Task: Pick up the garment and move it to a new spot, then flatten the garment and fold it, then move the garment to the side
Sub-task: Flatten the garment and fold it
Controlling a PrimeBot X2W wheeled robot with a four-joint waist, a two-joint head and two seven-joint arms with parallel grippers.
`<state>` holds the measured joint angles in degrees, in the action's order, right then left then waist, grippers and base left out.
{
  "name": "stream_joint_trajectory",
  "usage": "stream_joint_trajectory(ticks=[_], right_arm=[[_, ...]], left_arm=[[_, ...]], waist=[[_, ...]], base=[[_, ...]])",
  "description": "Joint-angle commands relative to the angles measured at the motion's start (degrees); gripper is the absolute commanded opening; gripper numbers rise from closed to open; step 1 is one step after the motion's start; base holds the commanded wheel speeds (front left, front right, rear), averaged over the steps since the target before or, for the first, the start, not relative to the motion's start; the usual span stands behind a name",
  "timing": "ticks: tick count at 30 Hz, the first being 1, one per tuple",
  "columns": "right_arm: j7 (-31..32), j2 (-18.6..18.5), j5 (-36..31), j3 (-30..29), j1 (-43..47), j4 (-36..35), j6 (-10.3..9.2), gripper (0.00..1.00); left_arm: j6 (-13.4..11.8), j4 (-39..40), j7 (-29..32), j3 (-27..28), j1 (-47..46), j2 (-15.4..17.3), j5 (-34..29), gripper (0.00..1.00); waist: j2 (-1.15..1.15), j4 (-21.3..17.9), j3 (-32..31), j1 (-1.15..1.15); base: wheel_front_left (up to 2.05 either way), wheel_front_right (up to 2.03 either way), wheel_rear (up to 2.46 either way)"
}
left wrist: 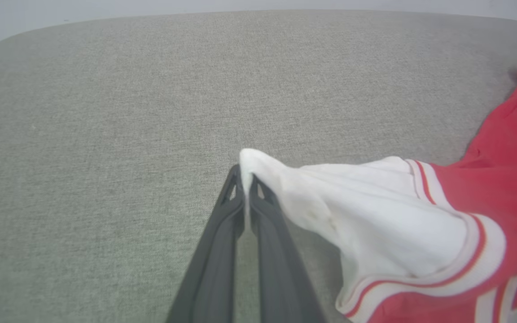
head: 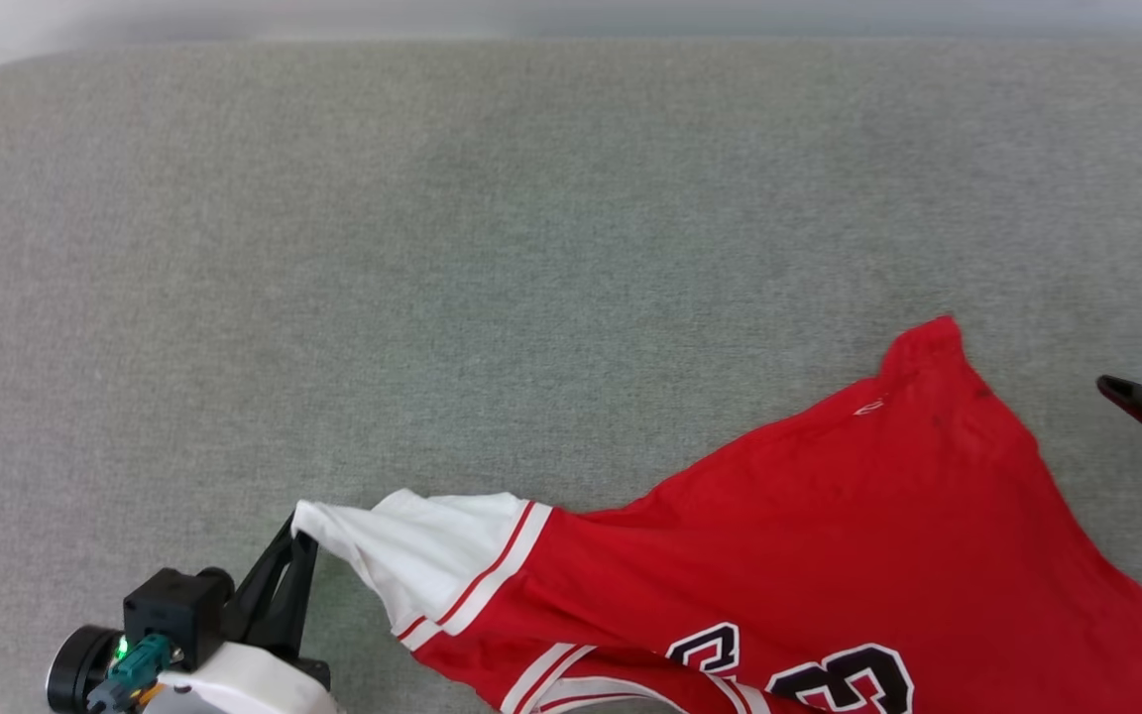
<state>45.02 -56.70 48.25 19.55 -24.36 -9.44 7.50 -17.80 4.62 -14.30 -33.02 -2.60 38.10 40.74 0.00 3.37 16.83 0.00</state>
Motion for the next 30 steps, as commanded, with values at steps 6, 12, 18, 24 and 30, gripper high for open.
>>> stream_joint_trajectory(ticks=[6,12,18,24,30], right_arm=[[12.2,5.4,-3.6,11.5,-15.0,5.6,-0.02,1.0],[12.4,10.3,-6.6,21.4,-22.3,15.6,-0.02,1.0],[10.7,12.0,-5.4,31.5,-20.5,23.4,-0.02,1.0],[5.9,11.7,-3.1,35.0,-23.9,25.9,-0.03,0.0],[-4.0,12.6,-0.4,34.3,-28.7,25.1,-0.02,0.0]], left_arm=[[1.2,-0.4,0.4,-1.2,-4.7,-1.4,-1.8,0.0],[2.3,-1.4,0.4,-2.4,-8.1,-2.9,-2.7,0.0],[3.0,-2.5,0.4,-2.8,-9.7,-3.5,-3.1,0.0],[3.3,-3.8,0.2,-2.8,-9.6,-3.7,-2.7,0.0],[3.8,-4.6,0.3,-3.1,-9.9,-2.7,-3.5,0.0]], waist=[[0.0,3.1,4.7,0.0],[0.0,5.2,8.3,0.0],[0.0,5.8,9.6,0.0],[0.0,4.8,8.1,0.0],[0.0,3.7,2.5,0.0]], base=[[0.0,0.0,0.0],[0.0,0.0,0.0],[0.0,0.0,0.0],[0.0,0.0,0.0],[0.0,0.0,0.0]])
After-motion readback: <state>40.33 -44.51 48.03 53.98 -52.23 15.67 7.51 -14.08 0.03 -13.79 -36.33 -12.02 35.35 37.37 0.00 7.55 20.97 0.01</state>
